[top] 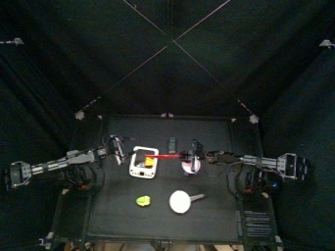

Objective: Grab knife with both hands

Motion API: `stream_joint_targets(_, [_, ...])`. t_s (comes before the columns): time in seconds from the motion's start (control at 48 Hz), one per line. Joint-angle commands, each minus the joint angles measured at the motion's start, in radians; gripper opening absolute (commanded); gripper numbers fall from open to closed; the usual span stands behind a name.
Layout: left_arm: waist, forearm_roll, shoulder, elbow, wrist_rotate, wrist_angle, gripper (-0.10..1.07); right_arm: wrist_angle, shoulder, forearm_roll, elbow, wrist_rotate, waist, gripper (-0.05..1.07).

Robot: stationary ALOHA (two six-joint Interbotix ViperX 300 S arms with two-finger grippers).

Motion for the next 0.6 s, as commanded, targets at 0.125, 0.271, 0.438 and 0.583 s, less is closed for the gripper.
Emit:
stream_joint_targets(0.125, [0.161, -0.078, 0.064, -0.101, -0.009, 0.141, 0.95, -0.008, -0.011, 0.005, -0.026, 0.002, -0.012, 0.22])
stream_joint_targets(0.271, [0.204, -0.086, 0.121, -0.181, -0.008, 0.287, 0.95, -0.008, -0.011, 0.005, -0.028, 0.003, -0.023, 0.22])
stream_joint_targets(0.438, [0.233, -0.143, 0.221, -0.264, -0.005, 0.347, 0.95, -0.005, -0.011, 0.018, -0.023, 0.005, -0.031, 0.22])
stream_joint_targets(0.583, [0.25, -0.147, 0.275, -0.298, 0.015, 0.35, 0.95, 0.003, -0.011, 0.021, -0.012, 0.006, -0.029, 0.22])
